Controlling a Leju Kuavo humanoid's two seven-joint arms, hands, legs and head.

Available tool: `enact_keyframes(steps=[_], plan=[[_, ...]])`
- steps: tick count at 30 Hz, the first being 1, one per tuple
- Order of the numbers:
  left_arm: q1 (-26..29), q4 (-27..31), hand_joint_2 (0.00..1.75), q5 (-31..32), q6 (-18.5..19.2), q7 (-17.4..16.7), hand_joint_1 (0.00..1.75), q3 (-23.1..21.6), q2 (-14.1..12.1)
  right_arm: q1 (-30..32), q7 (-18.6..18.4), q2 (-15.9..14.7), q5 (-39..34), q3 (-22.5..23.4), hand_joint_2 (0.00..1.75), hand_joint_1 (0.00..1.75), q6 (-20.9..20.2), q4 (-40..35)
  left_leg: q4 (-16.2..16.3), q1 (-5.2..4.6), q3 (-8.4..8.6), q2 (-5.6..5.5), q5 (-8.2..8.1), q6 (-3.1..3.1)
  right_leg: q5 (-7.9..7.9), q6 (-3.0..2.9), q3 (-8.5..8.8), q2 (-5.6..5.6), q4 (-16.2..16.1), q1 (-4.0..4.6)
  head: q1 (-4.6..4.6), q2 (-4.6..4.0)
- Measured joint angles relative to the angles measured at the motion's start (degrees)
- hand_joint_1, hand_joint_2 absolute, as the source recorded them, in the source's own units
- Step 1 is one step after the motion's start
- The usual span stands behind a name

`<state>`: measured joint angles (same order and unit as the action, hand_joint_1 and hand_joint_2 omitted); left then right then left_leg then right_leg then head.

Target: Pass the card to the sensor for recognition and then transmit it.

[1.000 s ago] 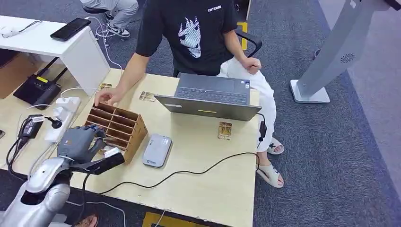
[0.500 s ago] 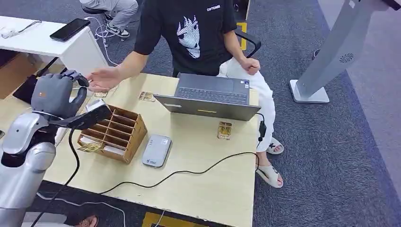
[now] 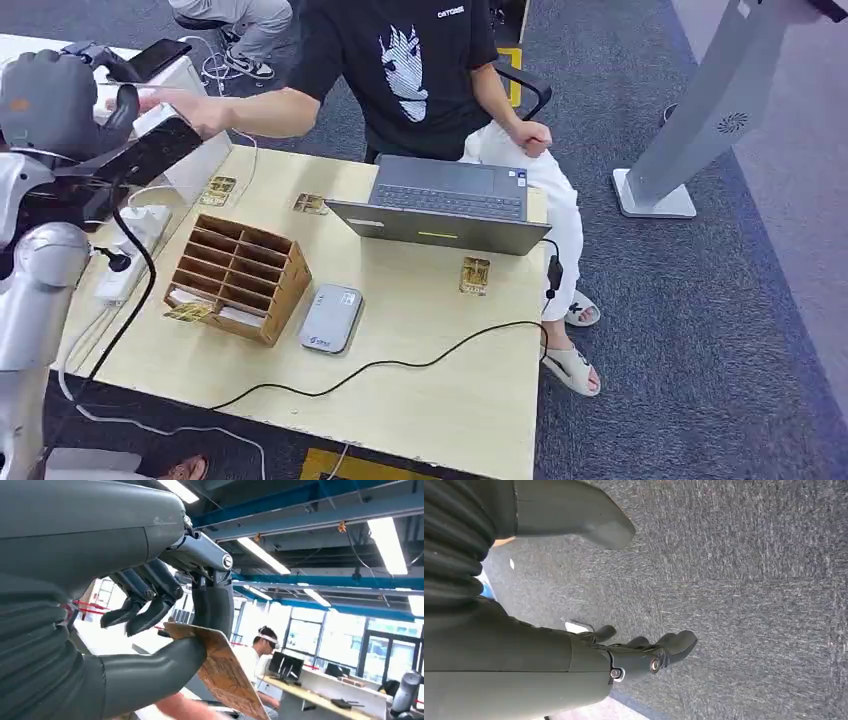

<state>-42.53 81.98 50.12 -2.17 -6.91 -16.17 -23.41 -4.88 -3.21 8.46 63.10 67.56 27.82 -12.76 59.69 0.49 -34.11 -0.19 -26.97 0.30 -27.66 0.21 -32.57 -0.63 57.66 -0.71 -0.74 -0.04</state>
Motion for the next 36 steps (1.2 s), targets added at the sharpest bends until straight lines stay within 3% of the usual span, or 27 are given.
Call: enact_keyframes(steps=[6, 14, 25, 28, 32, 36], plan=[[1.0, -0.6, 1.75, 0.6, -5.1, 1.2, 0.00, 0.0, 2.9, 0.0, -0.2, 0.0, 0.2, 0.0, 1.75, 0.00, -0.4, 0.0, 0.0, -0.01, -0.01, -0.01, 0.00, 0.00, 0.00, 0.00, 0.01, 0.01, 0.0, 0.00, 0.00, 0.00], [1.7, -0.6, 1.75, 0.2, -5.7, 1.5, 0.00, 0.0, 4.5, 0.0, -0.8, 0.0, 0.3, 0.0, 1.75, 0.00, -0.9, 0.0, 0.0, -0.01, -0.01, -0.01, 0.00, 0.00, 0.00, 0.00, 0.01, 0.01, 0.0, 0.00, -0.02, 0.02], [3.1, -0.6, 1.75, 0.1, -6.6, 2.0, 0.00, 0.2, 4.8, 0.0, -0.7, 0.0, 0.2, 0.0, 1.75, 0.00, -0.9, 0.0, 0.0, 0.00, -0.01, -0.01, 0.00, 0.00, 0.00, 0.00, 0.02, 0.00, 0.0, 0.00, 0.00, 0.00], [5.1, -0.5, 1.75, 0.2, -8.3, 3.0, 0.00, 1.2, 4.6, 0.0, -0.7, 0.0, 0.0, 0.0, 1.75, 0.00, -0.9, 0.0, 0.0, -0.01, -0.02, 0.00, 0.00, 0.00, 0.00, 0.00, 0.02, -0.01, 0.0, 0.00, 0.00, 0.00], [11.8, 2.5, 1.75, 0.1, -11.6, 5.3, 0.00, 3.9, 3.4, 0.1, -0.5, 0.0, -0.8, 0.0, 1.75, 0.00, -0.7, 0.0, 0.0, -0.01, 0.01, 0.14, -0.01, -0.01, -0.01, 0.00, -0.02, -0.15, 0.0, 0.00, 0.00, 0.00], [16.5, 4.9, 1.75, -0.7, -12.4, 6.2, 0.00, 5.8, 2.8, 0.1, -0.5, 0.0, -1.1, 0.0, 1.75, 0.00, -0.5, 0.0, -0.1, -0.01, -0.05, 0.04, -0.01, -0.01, -0.03, -0.01, 0.00, -0.04, 0.0, 0.00, 0.02, 0.00]])
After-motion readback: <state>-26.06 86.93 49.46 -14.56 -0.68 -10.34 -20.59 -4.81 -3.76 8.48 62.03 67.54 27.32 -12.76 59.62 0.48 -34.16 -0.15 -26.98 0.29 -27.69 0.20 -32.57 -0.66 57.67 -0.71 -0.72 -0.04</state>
